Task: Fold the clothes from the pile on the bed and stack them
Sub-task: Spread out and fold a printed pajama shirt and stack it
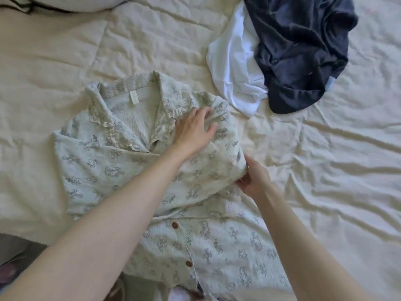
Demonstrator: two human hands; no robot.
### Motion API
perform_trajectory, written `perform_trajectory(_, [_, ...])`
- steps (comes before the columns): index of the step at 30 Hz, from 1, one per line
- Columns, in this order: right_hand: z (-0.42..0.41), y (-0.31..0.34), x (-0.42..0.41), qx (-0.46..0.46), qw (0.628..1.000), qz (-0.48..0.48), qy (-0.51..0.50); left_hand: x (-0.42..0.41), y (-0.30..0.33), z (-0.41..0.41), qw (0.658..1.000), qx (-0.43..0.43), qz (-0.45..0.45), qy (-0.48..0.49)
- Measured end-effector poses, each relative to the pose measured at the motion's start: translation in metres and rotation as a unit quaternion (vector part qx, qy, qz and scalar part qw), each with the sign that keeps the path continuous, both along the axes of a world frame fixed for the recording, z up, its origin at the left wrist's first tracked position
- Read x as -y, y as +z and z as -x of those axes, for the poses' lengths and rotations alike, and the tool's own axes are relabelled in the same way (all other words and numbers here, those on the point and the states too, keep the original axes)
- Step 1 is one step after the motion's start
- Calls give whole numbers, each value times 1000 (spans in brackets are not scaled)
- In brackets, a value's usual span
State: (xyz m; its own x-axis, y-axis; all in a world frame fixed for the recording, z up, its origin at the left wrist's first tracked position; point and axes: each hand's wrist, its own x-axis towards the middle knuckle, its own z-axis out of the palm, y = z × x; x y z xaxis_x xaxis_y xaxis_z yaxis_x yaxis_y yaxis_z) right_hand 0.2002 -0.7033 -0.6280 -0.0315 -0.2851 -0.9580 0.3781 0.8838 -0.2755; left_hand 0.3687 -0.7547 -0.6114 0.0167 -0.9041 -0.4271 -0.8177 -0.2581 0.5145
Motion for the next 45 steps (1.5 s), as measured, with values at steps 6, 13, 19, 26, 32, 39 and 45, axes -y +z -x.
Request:
perform_trajectory(6, [3,-9,-1,50,996,73,-24,62,-9,30,996,-30,-83,24])
perform_trajectory(13, [15,-4,1,185,967,-30,-175,70,-12,7,931,-185,-129,286])
perform_trajectory(19, [10,-5,27,149,983,-47,-97,85,-19,-1,847,-339,-141,384])
perform_trajectory(26, [15,-10,25,147,965,5,-216,91,-30,3,930,-231,-106,265])
perform_trajectory(32, [5,-6,2,26,994,72,-81,39,-16,-21,976,-145,-31,157])
perform_trajectory(39, [-11,17,-55,-106,987,114,-30,-99,-1,-65,979,-26,2,203])
perform_trajectory(45, [-49,14,-112,-85,992,13,92,-195,3,-98,969,60,-54,233])
